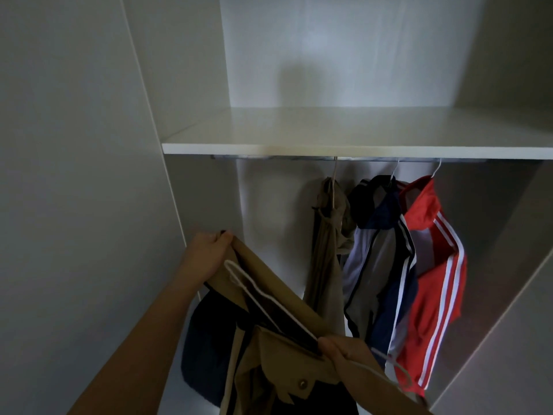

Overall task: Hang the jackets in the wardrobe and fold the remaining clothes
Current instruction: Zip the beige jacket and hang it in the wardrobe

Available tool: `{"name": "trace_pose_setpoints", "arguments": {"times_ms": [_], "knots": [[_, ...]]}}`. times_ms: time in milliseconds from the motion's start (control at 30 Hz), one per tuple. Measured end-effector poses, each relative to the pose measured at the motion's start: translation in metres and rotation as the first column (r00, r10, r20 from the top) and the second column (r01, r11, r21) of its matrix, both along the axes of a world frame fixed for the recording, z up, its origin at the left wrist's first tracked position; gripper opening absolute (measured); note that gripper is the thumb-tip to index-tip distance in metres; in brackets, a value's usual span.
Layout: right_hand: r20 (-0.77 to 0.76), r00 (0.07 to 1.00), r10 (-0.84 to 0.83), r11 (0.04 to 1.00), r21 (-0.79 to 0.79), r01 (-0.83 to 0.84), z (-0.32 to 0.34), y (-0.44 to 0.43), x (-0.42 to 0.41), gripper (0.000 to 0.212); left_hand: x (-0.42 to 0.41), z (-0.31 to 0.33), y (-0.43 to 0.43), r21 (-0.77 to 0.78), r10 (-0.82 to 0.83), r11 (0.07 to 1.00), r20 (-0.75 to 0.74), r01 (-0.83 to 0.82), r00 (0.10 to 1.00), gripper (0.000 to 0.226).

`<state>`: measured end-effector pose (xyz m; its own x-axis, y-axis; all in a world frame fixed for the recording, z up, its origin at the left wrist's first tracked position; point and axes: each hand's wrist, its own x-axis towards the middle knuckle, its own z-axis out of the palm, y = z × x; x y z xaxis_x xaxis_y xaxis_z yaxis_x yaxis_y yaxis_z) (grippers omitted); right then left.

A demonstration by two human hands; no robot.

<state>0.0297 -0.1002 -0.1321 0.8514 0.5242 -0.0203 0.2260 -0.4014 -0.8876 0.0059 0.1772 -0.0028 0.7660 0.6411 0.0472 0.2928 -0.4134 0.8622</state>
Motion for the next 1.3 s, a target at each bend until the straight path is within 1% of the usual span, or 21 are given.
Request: {"name": "trace_pose_setpoints", "arguments": {"times_ms": [67,100,167,200,300,367,433,500,567,633,667,700,767,833,867,933,1000,1033,1100,1167,1300], "knots": [[-0.055,0.998,-0.043,0.997,0.056,0.046,-0.001,0.002,0.0,0.037,-0.001,0.002,-0.005,0.044,-0.006,0.999,0.013,0.006,1.0,0.047],[-0.058,0.997,-0.049,0.996,0.072,0.053,-0.004,0.001,0.0,0.047,-0.002,0.003,-0.007,0.069,-0.011,0.998,0.016,0.01,1.0,0.049],[0.025,0.999,-0.024,0.999,0.022,0.024,-0.01,0.0,0.002,0.076,-0.008,0.004,-0.013,0.142,-0.047,0.989,0.024,0.043,0.999,0.052],[0.049,0.999,0.0,1.0,-0.006,0.0,-0.011,0.002,0.004,0.078,-0.01,0.004,-0.016,0.186,-0.081,0.98,0.032,0.074,0.996,0.053],[0.029,0.989,0.142,0.985,-0.106,-0.138,0.004,0.018,-0.002,0.054,-0.015,0.007,-0.032,0.313,-0.216,0.93,0.04,0.193,0.976,0.053],[0.096,0.97,0.225,0.964,-0.168,-0.207,0.006,0.032,0.0,0.025,-0.017,0.013,-0.042,0.388,-0.292,0.887,0.048,0.252,0.955,0.053],[0.057,0.977,0.206,0.964,-0.185,-0.193,0.024,0.042,0.012,0.01,-0.022,0.02,-0.042,0.401,-0.29,0.88,0.031,0.254,0.957,0.052],[0.009,0.992,0.122,0.977,-0.179,-0.119,0.057,0.044,0.027,0.034,-0.029,0.02,-0.032,0.375,-0.294,0.876,-0.086,0.305,0.952,0.049],[-0.02,0.991,0.134,0.981,-0.14,-0.135,0.087,0.048,0.032,0.036,-0.039,0.01,-0.022,0.24,-0.373,0.858,-0.317,0.454,0.872,0.042],[-0.062,0.982,0.18,0.976,-0.11,-0.186,0.098,0.054,0.028,0.033,-0.046,-0.001,-0.015,0.044,-0.429,0.859,-0.48,0.509,0.765,0.025],[-0.084,0.978,0.191,0.975,-0.095,-0.199,0.097,0.058,0.026,0.033,-0.047,-0.005,-0.012,0.044,-0.397,0.873,-0.511,0.485,0.762,0.018],[-0.116,0.975,0.189,0.977,-0.072,-0.198,0.095,0.063,0.024,0.033,-0.046,-0.012,-0.009,0.118,-0.332,0.889,-0.5,0.442,0.8,0.026],[-0.164,0.972,0.171,0.985,0.01,-0.172,0.096,0.074,0.026,0.034,-0.038,-0.027,-0.006,0.313,-0.193,0.892,-0.392,0.328,0.899,0.054],[-0.126,0.982,0.141,0.99,0.029,-0.139,0.097,0.087,0.034,0.035,-0.022,-0.045,-0.009,0.543,-0.152,0.767,-0.363,0.341,0.919,0.065],[-0.102,0.987,0.123,0.992,0.025,-0.121,0.099,0.094,0.039,0.035,-0.014,-0.054,-0.01,0.631,-0.159,0.688,-0.35,0.358,0.923,0.06],[-0.09,0.992,0.083,0.996,0.017,-0.082,0.1,0.107,0.055,0.037,0.008,-0.068,-0.003,0.732,-0.183,0.595,-0.28,0.333,0.942,0.042],[-0.101,0.993,0.062,0.998,-0.005,-0.062,0.098,0.119,0.076,0.039,0.031,-0.067,0.011,0.8,-0.165,0.502,-0.283,0.327,0.945,0.039],[-0.111,0.992,0.054,0.998,-0.028,-0.058,0.093,0.125,0.088,0.04,0.042,-0.068,0.017,0.818,-0.135,0.468,-0.308,0.335,0.942,0.04],[-0.155,0.987,0.034,0.997,-0.062,-0.045,0.085,0.137,0.114,0.041,0.066,-0.075,0.03,0.798,-0.126,0.462,-0.372,0.386,0.92,0.027],[-0.19,0.981,0.025,0.994,-0.104,-0.045,0.076,0.148,0.139,0.04,0.092,-0.089,0.041,0.816,-0.109,0.402,-0.409,0.416,0.906,0.027],[-0.128,0.989,0.077,0.982,-0.16,-0.097,0.073,0.161,0.184,0.033,0.137,-0.1,0.058,0.855,-0.035,0.33,-0.413,0.401,0.91,0.031]]}}
